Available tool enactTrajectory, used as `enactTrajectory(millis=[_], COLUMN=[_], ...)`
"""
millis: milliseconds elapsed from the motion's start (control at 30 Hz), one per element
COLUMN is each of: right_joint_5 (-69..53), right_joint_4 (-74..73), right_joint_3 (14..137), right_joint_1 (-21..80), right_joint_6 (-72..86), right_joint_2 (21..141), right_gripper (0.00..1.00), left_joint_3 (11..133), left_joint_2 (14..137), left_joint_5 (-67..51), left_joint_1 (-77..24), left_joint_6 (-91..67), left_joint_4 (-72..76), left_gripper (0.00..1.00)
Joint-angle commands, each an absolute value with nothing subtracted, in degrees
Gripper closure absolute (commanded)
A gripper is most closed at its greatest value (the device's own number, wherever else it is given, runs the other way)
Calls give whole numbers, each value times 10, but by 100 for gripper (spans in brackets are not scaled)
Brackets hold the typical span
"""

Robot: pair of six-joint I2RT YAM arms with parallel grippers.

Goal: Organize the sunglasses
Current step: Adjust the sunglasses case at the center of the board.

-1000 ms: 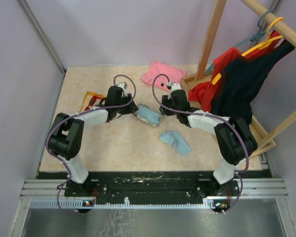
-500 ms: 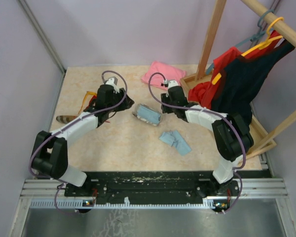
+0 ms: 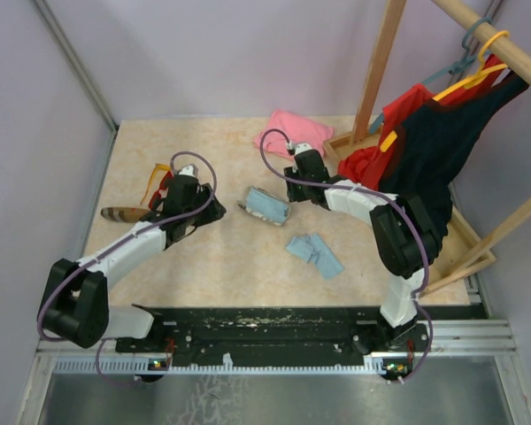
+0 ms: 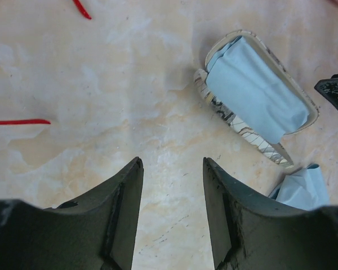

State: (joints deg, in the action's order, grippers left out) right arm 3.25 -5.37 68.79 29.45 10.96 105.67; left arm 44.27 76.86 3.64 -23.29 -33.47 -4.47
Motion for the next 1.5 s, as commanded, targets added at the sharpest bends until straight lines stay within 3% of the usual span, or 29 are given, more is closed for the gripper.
enactTrajectory(millis=[0,1100,1467], right_joint_5=[15,-31,47], right_joint_4=[-57,-64,-67], right_joint_3=[695,554,547], right_joint_1=[296,341,329], right_joint_6=[107,125,120], right_joint_2=[1047,932,883], right_gripper=[62,62,62], left_joint_3=[426,413,415], left_joint_2=[733,742,746], left_joint_5=[55,62,31], left_joint_1=[-229,-229,-228], left_joint_6=[-347,-349,-349], left_joint_4=[-66,-66,-36], left_gripper=[48,48,46])
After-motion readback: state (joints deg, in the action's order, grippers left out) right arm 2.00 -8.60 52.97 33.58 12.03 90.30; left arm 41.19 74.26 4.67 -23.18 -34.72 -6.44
